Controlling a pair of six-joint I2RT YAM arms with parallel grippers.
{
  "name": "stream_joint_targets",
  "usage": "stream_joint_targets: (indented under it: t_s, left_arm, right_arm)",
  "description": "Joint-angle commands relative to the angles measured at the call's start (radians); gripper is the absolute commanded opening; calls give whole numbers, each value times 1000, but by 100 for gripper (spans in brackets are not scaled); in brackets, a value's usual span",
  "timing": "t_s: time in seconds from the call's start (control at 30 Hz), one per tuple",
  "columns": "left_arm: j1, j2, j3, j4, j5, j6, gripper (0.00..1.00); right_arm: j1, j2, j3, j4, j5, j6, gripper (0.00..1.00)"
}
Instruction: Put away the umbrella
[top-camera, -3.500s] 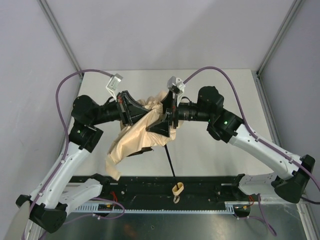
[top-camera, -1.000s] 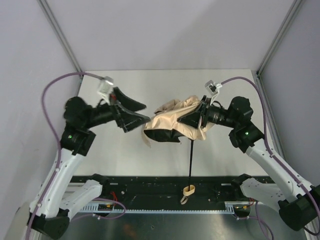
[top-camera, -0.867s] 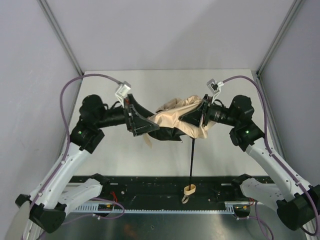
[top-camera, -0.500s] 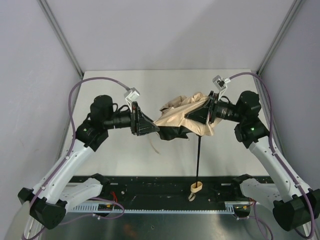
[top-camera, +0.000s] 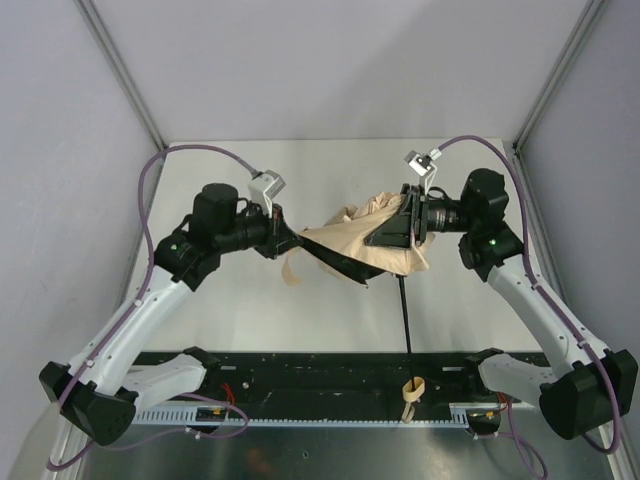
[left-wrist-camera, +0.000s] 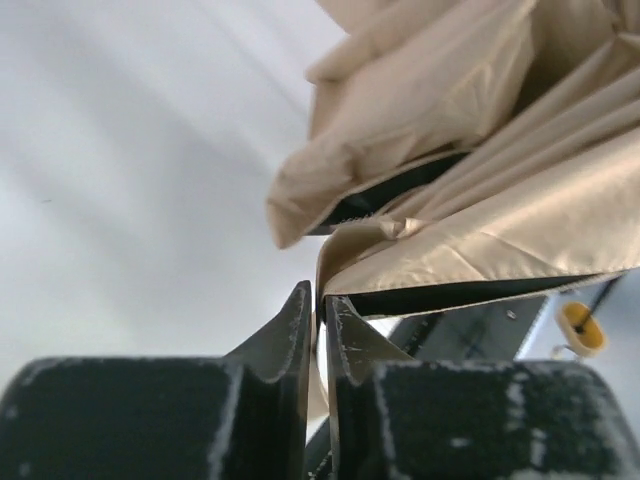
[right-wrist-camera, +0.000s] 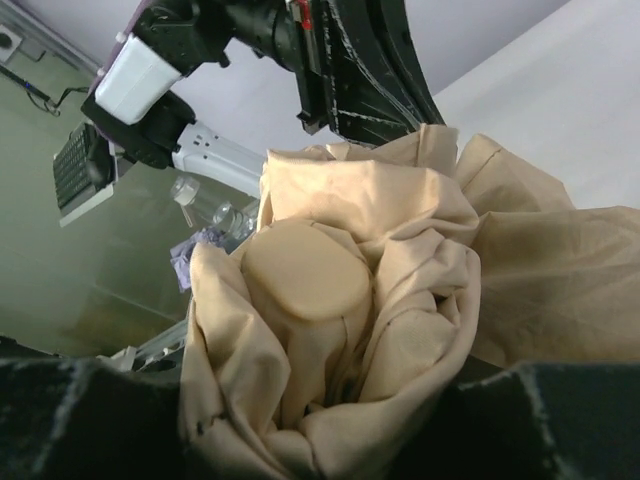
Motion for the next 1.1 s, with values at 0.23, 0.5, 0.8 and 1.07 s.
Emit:
stream_joint_targets:
  t_s: [0.23, 0.5, 0.8, 1.07]
  left_arm:
    - [8, -140, 66, -62, -542, 16, 90]
    - [7, -233, 30, -59, -662, 9, 98]
    - [7, -254, -1, -60, -679, -13, 99]
    - [10, -282, -31, -58, -708, -12, 99]
  right_arm:
    - [-32, 31, 155, -287, 435, -357, 0]
    - [-49, 116, 282, -319, 1272, -649, 0]
    - [-1, 328, 520, -237, 1715, -1060, 0]
    - [308, 754, 613, -291, 2031, -1241, 0]
